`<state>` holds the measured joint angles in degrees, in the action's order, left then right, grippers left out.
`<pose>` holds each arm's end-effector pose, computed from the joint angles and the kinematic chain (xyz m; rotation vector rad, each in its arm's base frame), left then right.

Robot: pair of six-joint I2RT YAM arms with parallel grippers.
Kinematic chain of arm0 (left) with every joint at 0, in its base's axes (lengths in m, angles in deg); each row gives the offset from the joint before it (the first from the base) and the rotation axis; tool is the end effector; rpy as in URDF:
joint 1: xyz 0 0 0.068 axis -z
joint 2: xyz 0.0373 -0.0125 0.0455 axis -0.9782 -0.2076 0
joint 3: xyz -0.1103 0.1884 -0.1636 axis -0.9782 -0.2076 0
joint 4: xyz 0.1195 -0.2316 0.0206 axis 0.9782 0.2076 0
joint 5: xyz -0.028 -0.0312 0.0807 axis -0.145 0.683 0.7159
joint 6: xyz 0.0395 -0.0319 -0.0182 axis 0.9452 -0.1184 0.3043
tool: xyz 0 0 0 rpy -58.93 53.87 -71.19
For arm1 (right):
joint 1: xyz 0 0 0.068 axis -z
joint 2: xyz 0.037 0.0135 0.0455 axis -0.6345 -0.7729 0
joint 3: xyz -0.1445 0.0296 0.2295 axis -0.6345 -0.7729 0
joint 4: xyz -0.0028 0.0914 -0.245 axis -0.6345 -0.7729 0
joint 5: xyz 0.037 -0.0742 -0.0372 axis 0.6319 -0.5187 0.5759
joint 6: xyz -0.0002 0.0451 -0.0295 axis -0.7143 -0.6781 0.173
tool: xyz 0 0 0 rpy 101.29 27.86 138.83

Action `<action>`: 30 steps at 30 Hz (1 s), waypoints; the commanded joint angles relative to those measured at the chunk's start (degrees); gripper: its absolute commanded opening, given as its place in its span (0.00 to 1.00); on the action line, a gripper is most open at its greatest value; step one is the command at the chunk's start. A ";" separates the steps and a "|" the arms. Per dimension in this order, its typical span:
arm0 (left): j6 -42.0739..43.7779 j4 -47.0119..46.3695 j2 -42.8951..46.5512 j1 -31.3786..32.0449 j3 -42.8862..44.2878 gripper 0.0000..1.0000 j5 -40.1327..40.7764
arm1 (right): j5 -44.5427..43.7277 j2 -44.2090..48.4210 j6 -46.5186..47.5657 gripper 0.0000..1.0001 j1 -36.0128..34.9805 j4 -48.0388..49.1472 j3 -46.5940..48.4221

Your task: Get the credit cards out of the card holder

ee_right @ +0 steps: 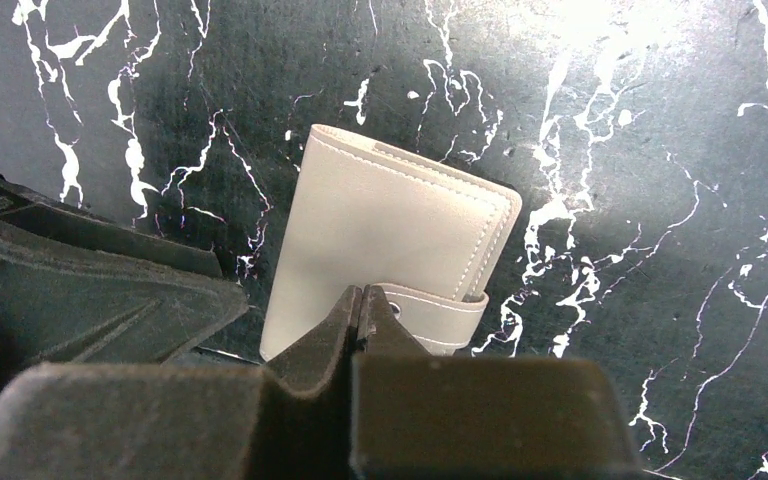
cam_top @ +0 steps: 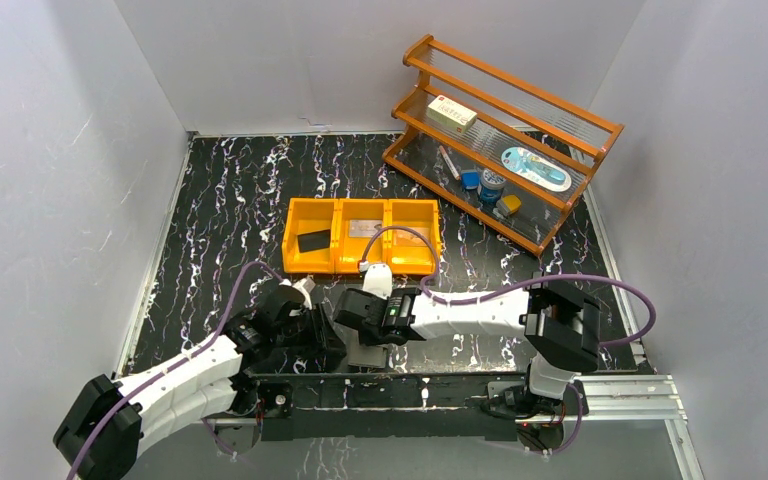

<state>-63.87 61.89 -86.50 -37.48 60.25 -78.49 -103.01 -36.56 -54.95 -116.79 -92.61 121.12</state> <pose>0.1135 -0.1086 0.1424 -0.1791 2.5804 -1.0310 0.0885 0.3270 0.1979 -0.1960 2.5423 0.3807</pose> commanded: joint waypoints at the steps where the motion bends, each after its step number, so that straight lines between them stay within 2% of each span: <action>1: 1.61 5.44 -0.17 0.25 -0.90 0.43 3.17 | 0.07 1.08 0.22 0.03 0.26 1.48 0.32; 2: 1.80 5.15 0.40 0.25 -0.47 0.48 2.62 | -0.09 0.80 0.19 0.08 0.26 0.83 0.83; 5: 2.35 2.64 2.20 0.24 0.56 0.55 0.61 | -0.12 -0.17 0.53 0.16 0.25 -0.83 2.71; 10: 2.81 0.78 0.78 0.27 1.13 0.56 -1.26 | -0.52 -2.28 0.62 0.30 0.25 -4.03 5.45; 14: 3.05 0.46 -2.14 0.29 1.00 0.53 -1.78 | -1.01 -5.98 -1.05 0.32 0.13 -8.39 7.71; 18: 3.71 0.34 -3.11 0.31 1.18 0.52 -1.91 | -5.62 -8.95 -3.28 0.36 -1.23 -15.49 10.98; 26: 3.51 0.33 -3.44 0.27 0.52 0.51 -1.41 | -8.36 -10.65 -3.90 0.38 -1.76 -20.96 15.21; 30: 3.55 0.48 -3.04 0.27 0.39 0.51 -1.59 | -8.29 -9.73 -3.43 0.44 -2.07 -20.73 14.60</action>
<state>-61.70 58.72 -88.89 -37.31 61.61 -80.96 -108.59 -46.73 -57.27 -118.49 -109.79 133.99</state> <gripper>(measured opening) 0.512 0.410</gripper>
